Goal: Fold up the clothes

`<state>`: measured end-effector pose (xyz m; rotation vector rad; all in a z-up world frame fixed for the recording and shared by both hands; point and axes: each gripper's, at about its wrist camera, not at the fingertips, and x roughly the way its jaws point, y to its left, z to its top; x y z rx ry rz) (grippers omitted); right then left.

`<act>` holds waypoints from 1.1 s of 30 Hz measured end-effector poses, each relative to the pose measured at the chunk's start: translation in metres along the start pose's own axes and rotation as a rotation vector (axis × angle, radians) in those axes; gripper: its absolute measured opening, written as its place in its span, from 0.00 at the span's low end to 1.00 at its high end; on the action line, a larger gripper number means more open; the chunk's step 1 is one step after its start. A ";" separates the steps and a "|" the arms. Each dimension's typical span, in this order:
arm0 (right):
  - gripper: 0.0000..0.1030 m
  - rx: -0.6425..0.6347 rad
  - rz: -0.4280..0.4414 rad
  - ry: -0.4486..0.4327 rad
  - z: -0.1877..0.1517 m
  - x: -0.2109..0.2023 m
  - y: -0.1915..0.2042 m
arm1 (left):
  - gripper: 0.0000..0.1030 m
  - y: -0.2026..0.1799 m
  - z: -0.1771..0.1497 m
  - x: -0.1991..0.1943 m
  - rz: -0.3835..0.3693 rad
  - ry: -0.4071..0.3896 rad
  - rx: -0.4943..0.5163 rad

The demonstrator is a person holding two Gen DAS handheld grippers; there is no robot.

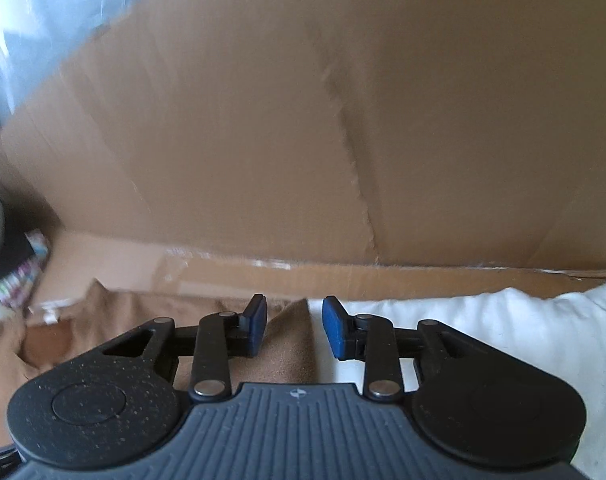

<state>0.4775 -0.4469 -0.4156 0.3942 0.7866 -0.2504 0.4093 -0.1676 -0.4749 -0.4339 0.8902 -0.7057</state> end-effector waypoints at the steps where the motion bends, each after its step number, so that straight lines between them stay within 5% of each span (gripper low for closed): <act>1: 0.37 -0.007 -0.007 -0.004 0.000 -0.004 -0.002 | 0.02 0.000 0.001 -0.002 -0.003 -0.002 -0.003; 12: 0.37 -0.143 0.008 0.108 -0.019 0.012 0.010 | 0.02 0.000 0.005 -0.014 -0.017 0.004 -0.014; 22: 0.35 -0.201 0.011 0.106 -0.021 0.037 0.030 | 0.01 0.003 0.011 -0.017 0.003 0.008 -0.017; 29: 0.08 -0.286 -0.022 0.087 -0.018 0.044 0.036 | 0.00 0.015 0.011 -0.012 0.035 0.003 -0.045; 33: 0.07 -0.283 -0.031 0.089 -0.016 0.046 0.035 | 0.00 0.026 0.010 -0.006 0.061 0.001 -0.068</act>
